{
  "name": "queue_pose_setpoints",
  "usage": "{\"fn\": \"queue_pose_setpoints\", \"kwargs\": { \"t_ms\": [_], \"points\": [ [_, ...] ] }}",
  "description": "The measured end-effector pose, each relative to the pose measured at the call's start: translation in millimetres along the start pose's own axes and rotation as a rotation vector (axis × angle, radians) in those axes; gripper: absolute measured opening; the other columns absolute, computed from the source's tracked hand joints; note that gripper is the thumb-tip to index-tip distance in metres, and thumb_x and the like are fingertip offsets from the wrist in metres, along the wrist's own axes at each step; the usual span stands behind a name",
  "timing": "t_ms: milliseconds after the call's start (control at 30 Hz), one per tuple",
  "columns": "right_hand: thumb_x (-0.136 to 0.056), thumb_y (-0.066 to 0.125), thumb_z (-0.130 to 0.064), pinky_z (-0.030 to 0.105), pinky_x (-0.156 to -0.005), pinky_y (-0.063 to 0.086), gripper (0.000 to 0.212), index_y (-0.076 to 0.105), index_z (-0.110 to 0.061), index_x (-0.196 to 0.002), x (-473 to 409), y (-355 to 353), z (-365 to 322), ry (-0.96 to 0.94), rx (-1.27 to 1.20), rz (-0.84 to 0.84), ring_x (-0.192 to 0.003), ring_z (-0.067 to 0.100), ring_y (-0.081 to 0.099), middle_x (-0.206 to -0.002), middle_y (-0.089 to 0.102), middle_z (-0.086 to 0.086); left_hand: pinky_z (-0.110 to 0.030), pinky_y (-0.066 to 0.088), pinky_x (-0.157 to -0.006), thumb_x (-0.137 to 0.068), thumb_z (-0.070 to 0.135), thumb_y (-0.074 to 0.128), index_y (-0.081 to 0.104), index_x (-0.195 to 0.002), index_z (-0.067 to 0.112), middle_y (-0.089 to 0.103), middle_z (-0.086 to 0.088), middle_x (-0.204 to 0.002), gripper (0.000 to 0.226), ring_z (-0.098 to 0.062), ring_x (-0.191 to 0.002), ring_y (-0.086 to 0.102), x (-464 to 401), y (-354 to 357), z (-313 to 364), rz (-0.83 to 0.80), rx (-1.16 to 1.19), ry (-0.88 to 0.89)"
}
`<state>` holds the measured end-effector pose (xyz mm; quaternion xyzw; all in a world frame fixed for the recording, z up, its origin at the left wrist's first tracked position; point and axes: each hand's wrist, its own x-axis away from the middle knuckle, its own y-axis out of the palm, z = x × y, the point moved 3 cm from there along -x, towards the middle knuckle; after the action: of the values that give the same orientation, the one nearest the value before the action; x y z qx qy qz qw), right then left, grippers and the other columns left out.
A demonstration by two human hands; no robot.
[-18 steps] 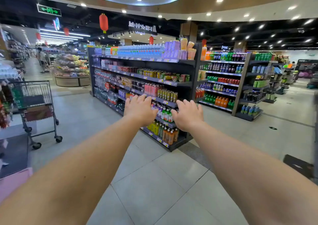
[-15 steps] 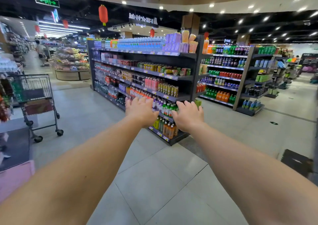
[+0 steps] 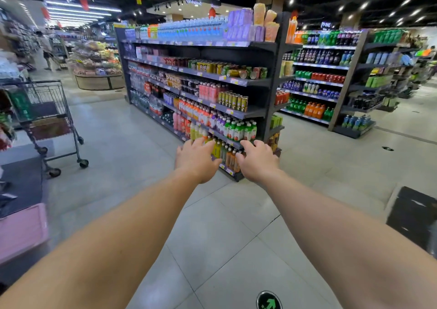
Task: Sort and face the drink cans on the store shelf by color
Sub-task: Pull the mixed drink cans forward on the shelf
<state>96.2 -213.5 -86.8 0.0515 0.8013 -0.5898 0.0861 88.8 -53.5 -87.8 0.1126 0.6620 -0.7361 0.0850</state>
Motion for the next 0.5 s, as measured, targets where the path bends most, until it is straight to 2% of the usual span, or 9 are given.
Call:
{"fn": "queue_pose_setpoints", "kwargs": {
  "t_ms": [233,500],
  "points": [
    [-0.096,0.036,-0.045,0.05,-0.104,0.032,0.048,0.033,-0.03,-0.141,-91.0,46.2,-11.9,-0.024,0.026,-0.038,-0.132,0.031,0.033,-0.143,0.038,0.009,-0.047,0.028,-0.11,-0.09,0.056,0.041,0.033,-0.141,0.029,0.029,-0.002,-0.153,0.058,-0.028,-0.136,0.03,-85.7,49.8,-36.0,-0.054,0.012,-0.025],
    [-0.094,0.037,-0.045,0.047,-0.101,0.036,0.043,0.04,-0.028,-0.134,-265.6,87.4,-38.0,0.002,0.047,0.019,-0.124,0.03,0.04,-0.131,0.048,0.008,-0.052,0.029,-0.109,-0.089,0.056,0.043,0.037,-0.138,0.028,0.038,-0.003,-0.146,0.057,-0.029,-0.133,0.034,-268.8,84.6,-89.4,-0.026,0.021,0.069]
  ]
}}
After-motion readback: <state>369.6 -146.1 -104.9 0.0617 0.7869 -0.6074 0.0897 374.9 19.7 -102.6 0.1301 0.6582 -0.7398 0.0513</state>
